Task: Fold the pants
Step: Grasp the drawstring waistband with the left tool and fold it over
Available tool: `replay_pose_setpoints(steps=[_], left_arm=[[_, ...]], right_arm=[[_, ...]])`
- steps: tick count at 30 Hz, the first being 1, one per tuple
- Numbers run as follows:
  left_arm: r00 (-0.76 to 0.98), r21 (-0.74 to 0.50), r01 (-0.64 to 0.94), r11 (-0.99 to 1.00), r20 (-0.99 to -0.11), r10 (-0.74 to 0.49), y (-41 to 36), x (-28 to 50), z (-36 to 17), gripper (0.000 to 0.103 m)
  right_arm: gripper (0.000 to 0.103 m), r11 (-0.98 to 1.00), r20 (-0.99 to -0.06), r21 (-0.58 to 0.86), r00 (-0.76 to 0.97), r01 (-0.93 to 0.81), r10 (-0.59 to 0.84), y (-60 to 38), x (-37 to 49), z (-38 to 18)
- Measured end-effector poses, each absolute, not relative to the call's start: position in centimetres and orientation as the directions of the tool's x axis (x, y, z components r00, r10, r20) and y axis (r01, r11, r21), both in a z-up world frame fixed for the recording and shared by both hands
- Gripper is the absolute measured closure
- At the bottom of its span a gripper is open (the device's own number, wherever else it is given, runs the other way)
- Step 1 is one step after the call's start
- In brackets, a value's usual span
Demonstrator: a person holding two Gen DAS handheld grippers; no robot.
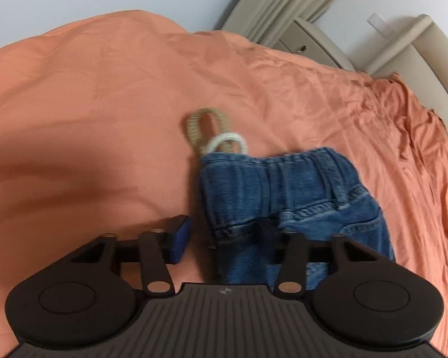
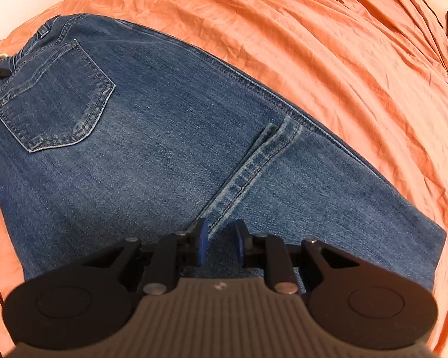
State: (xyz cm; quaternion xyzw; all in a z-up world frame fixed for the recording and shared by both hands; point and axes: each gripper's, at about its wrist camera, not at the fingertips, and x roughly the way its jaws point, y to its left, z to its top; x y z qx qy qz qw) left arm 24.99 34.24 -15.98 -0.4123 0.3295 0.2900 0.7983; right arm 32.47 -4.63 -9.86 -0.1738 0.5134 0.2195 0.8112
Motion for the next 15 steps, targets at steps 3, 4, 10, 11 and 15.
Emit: replay_pose_setpoints(steps=[3, 4, 10, 11, 15], left_arm=[[0.628, -0.47, -0.729, 0.498, -0.748, 0.215, 33.6, 24.6, -15.1, 0.074], [0.64, -0.474, -0.723, 0.504, -0.734, 0.228, 33.3, 24.6, -14.7, 0.076], [0.764, -0.392, -0.58, 0.714, -0.567, 0.309, 27.7, 23.5, -8.9, 0.078], [0.788, -0.364, -0.543, 0.757, -0.533, 0.308, 26.3, 23.4, -7.9, 0.078], [0.872, -0.189, -0.368, 0.91, -0.411, 0.267, 19.0, 23.5, -4.8, 0.08]], right_arm=[[0.085, 0.848, -0.907, -0.057, 0.382, -0.528, 0.177, -4.8, 32.4, -9.9], [0.085, 0.851, -0.906, -0.055, 0.384, -0.523, 0.177, -4.9, 32.4, -9.8], [0.085, 0.868, -0.882, -0.057, 0.431, -0.494, 0.188, -6.0, 31.2, -8.1], [0.085, 0.873, -0.877, -0.053, 0.44, -0.485, 0.191, -6.4, 30.8, -7.6], [0.085, 0.887, -0.855, -0.032, 0.472, -0.46, 0.214, -8.2, 29.1, -5.3]])
